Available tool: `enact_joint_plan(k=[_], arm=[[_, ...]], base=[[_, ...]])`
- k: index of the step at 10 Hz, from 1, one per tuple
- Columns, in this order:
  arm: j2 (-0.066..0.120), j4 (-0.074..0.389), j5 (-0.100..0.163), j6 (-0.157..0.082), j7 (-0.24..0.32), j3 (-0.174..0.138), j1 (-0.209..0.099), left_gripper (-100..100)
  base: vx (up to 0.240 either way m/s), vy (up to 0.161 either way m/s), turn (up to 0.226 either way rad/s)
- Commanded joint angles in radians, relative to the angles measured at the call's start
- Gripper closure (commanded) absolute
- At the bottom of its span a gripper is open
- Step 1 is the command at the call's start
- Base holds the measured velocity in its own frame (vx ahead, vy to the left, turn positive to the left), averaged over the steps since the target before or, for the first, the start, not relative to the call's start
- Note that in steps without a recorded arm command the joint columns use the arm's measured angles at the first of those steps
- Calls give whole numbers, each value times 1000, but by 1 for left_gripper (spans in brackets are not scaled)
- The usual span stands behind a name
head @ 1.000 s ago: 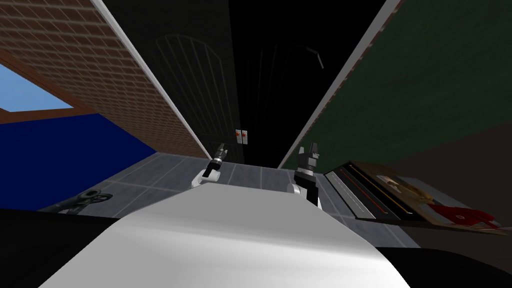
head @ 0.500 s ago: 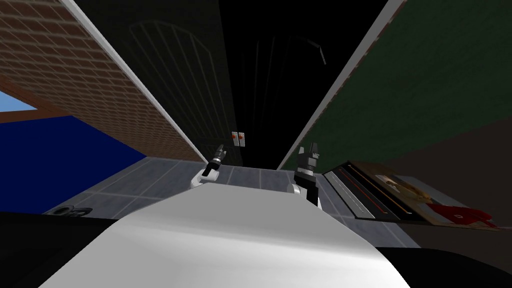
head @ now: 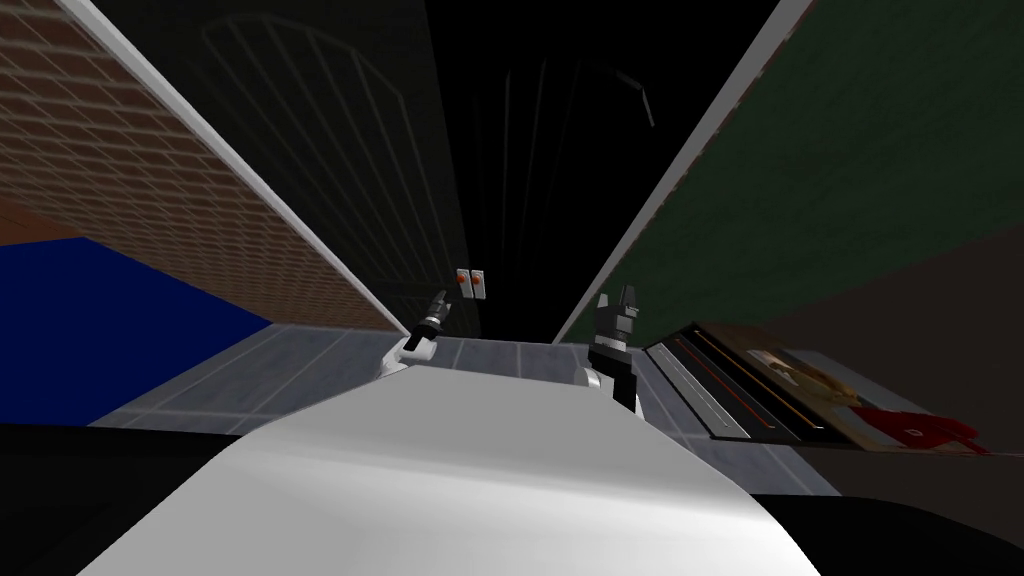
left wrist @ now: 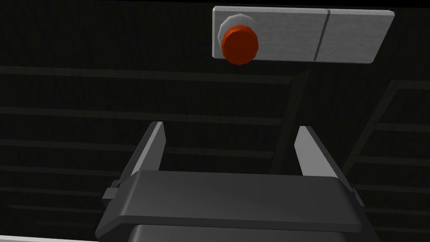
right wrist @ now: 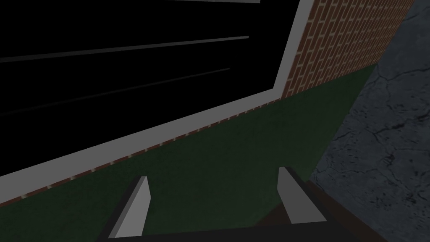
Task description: Pull the door open
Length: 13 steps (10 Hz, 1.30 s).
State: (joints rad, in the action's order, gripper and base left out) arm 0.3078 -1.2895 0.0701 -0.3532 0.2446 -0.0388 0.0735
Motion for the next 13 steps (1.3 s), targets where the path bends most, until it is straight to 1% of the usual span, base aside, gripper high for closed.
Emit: enact_joint_plan(k=[1, 2, 3, 6, 7, 9, 11, 13], arm=[[7, 31, 3, 1, 3, -1, -16, -100], [1, 23, 1, -4, 0, -1, -10, -100], [18, 45, 6, 0, -2, -30, 5, -100], [43, 80, 13, 7, -9, -81, 23, -100], [46, 91, 14, 8, -11, -92, 22, -100], [41, 96, 14, 8, -14, -92, 12, -100], [29, 94, 11, 6, -15, -79, -3, -100], [9, 85, 7, 3, -16, -54, -28, -100]], base=[[167, 3, -93], [79, 4, -17], [-9, 59, 182], [9, 101, 136], [141, 102, 62], [185, 64, -26], [183, 12, -86], [212, -49, -157]])
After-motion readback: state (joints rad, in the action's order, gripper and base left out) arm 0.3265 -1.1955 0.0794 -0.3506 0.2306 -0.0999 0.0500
